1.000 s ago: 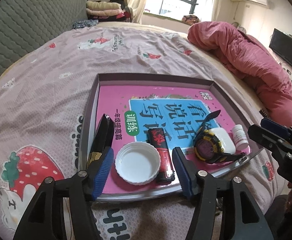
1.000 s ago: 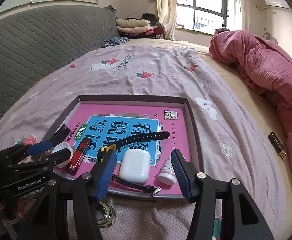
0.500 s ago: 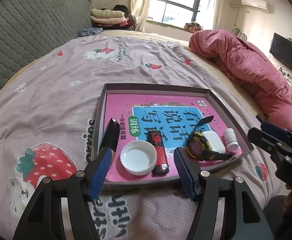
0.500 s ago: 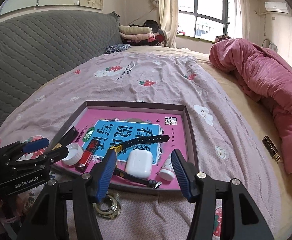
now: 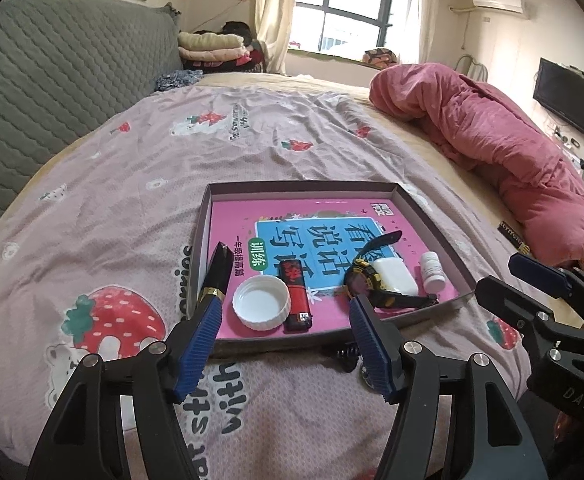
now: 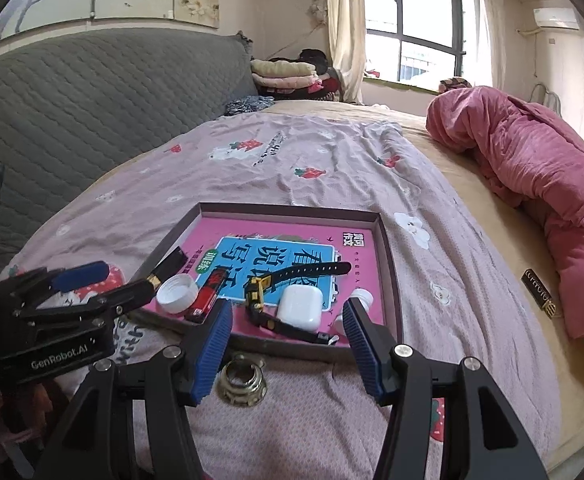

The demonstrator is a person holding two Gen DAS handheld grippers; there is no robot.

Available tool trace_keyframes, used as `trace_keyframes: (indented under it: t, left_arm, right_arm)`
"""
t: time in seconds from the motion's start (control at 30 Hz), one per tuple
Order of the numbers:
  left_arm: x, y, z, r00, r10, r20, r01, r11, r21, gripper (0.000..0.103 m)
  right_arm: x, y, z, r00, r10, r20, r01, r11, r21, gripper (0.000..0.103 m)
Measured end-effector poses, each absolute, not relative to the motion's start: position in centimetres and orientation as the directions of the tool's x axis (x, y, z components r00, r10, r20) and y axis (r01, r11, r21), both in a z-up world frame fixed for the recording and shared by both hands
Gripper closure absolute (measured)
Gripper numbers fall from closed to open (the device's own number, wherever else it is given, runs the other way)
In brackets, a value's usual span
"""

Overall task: Organize rigid objects
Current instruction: 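Withdraw both grippers from the box toward the brass fitting, then move the right gripper to the brass fitting while the left gripper approaches the black coiled cord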

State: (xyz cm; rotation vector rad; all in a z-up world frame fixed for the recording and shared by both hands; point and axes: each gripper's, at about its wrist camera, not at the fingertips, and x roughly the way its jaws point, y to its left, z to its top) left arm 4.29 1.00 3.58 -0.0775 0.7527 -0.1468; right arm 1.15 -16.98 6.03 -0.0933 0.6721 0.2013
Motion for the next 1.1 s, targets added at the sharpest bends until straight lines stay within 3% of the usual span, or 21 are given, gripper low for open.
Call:
trace_keyframes:
  t: [0.33,1.1]
  left_arm:
    - [2.4,1.0,4.2,0.709,-0.149,-0.689,0.099,0.989,-0.111,0.034]
    - [1.9,-0.1,1.2,0.635,-0.193,-0.748,0.142,0.981,-0.132,0.034]
  right_arm:
    - [-0.6,-17.9,6.7,0.771,0.173,-0.614,-0.219,0.976,0.000,0.045]
    - [-1.6,-16.4,1.9,0.676,0.213,-0.705,-0.285,0.958,0.016,0.043]
